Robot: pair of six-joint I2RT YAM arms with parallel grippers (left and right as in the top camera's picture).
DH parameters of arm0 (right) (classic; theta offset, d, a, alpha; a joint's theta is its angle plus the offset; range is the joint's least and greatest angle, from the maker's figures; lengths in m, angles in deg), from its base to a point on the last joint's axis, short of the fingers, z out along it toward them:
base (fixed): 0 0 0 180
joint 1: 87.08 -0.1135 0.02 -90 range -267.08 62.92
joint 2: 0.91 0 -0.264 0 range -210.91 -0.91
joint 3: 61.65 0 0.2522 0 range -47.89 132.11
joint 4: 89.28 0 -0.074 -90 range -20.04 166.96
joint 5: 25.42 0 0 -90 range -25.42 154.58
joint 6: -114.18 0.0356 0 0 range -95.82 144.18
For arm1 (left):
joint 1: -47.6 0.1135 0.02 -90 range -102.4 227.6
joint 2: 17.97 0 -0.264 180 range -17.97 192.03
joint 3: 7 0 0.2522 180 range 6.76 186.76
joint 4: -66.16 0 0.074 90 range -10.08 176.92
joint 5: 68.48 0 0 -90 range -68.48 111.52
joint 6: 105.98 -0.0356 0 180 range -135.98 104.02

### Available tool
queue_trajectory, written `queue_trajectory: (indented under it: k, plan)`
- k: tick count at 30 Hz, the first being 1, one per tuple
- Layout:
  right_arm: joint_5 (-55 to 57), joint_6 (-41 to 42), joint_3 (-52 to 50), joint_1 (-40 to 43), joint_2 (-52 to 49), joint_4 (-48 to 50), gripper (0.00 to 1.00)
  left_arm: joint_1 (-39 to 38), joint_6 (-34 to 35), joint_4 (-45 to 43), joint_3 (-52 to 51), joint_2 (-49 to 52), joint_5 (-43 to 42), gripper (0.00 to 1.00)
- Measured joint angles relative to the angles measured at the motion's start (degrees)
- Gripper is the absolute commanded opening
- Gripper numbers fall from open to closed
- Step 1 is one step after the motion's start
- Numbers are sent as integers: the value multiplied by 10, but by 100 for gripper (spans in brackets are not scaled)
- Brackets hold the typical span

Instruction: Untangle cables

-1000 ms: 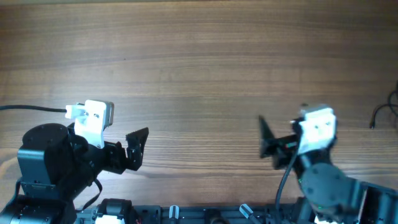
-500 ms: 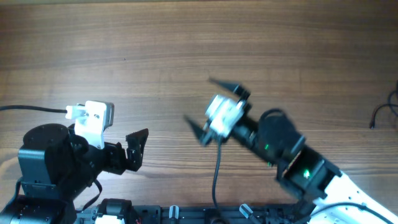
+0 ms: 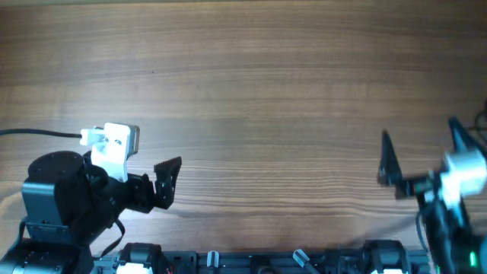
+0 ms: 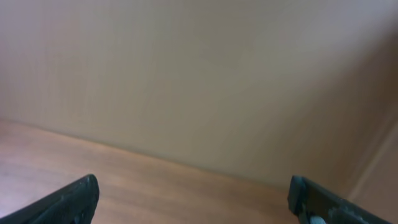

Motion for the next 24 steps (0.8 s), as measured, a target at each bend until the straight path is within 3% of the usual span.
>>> queue_trajectory:
  k: [5, 9, 14, 18, 21, 24]
  plan:
    - [5, 7, 0, 0, 135, -113, 99, 0, 0, 0, 0, 0, 0, 100]
    - [30, 19, 4, 0, 164, -205, 99, 0, 0, 0, 0, 0, 0, 100]
    - [30, 29, -3, 0, 164, -158, 100, 0, 0, 0, 0, 0, 0, 100]
    - [30, 36, -82, 0, 164, -172, 100, 0, 0, 0, 0, 0, 0, 100]
    - [38, 167, -155, 0, 166, -91, 100, 0, 0, 0, 0, 1, 0, 100]
    - [86, 373, -261, 0, 167, 2, 100, 0, 0, 0, 0, 0, 0, 100]
